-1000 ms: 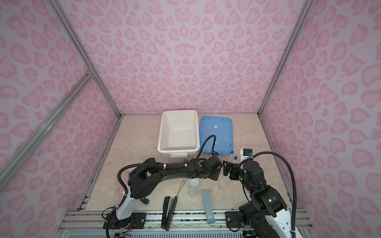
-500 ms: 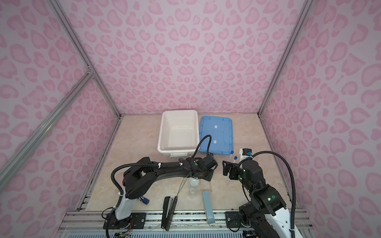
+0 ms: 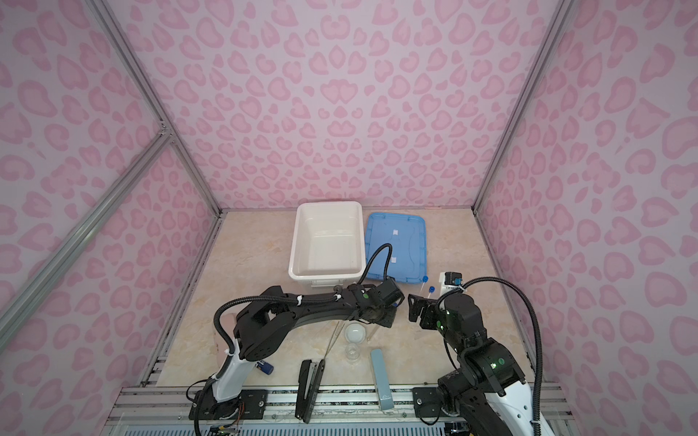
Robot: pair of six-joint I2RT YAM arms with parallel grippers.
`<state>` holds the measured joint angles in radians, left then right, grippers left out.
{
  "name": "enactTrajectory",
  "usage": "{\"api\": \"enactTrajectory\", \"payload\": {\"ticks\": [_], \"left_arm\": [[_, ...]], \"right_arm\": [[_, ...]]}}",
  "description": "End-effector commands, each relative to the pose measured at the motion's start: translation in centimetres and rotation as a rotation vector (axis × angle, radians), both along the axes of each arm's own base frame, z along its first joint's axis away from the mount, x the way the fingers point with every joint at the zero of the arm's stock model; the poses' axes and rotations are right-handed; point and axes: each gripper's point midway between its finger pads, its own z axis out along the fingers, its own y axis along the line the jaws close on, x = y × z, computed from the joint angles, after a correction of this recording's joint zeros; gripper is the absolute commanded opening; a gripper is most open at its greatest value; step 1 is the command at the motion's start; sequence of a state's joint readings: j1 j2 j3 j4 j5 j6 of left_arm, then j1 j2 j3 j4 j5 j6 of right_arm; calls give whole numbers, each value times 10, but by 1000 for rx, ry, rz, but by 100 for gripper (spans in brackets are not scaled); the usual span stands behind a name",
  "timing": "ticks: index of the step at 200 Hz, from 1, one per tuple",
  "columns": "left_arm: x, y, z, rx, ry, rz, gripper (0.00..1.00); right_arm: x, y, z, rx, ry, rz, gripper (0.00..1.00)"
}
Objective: Organize the chemistry lab equipment
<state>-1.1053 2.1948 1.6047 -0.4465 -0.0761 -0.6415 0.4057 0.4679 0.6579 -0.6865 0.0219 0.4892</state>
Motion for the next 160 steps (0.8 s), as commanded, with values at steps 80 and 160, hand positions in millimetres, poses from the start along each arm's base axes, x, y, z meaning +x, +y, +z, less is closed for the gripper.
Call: {"api": "enactTrajectory", "payload": {"ticks": [80,160], "left_arm": [[-47,55,-18,161,79,-76,31],[-54,55,-28,205,97,-125,28]], "right_arm": [[-1,0,-5,-5,16,2,98],[0,1,-7,-8,20,3,98]]}}
